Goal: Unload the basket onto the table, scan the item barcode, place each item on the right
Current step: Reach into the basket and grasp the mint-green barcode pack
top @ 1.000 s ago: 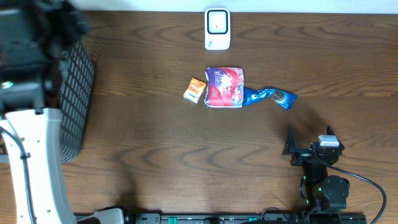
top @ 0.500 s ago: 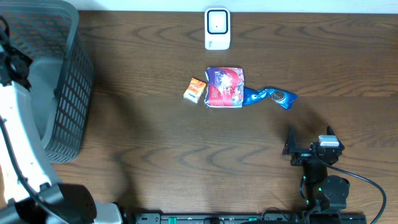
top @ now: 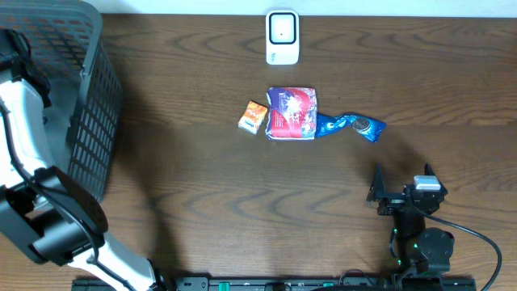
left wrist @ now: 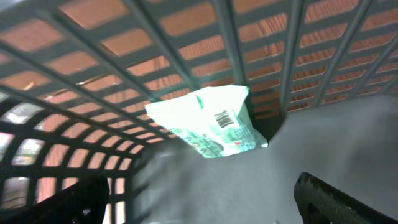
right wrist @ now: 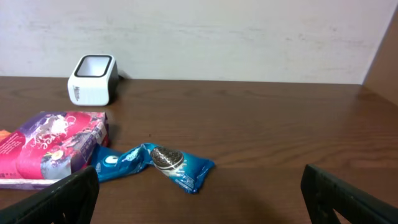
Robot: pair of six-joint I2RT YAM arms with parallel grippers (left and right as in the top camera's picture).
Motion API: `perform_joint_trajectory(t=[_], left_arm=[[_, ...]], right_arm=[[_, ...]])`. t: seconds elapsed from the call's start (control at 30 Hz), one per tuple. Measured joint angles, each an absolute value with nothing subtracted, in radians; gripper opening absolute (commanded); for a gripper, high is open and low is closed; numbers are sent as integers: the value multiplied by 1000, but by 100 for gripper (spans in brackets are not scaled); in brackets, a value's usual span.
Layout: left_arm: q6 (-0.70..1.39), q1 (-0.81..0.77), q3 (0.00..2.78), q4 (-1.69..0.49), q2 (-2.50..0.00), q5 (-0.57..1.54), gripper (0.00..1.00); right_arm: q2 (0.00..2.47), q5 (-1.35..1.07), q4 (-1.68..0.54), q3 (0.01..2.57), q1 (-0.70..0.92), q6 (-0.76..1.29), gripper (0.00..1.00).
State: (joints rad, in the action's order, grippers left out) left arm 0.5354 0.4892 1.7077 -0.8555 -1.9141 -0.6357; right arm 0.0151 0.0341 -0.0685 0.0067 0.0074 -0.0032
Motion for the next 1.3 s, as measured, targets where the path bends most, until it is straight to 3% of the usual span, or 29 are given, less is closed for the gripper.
perform_joint_trajectory(t=[0.63,0.77,1.0,1.17,1.3], left_arm=[[610,523,1708,-687,-2083,-688,95],[610,547,1708,-687,-2104,-683,89],[611,548,1708,-675,-2109,-633,88],[612,551,1708,-668,-2126,-631,70],[617,562,1708,-677,-2131,-630,68]], right_arm=[[15,34,-68,7,7,-3,99],[15,34,-68,7,7,-3,99],[15,34,-68,7,7,-3,99],[15,34,-68,7,7,-3,99],[15,34,-68,7,7,-3,99]])
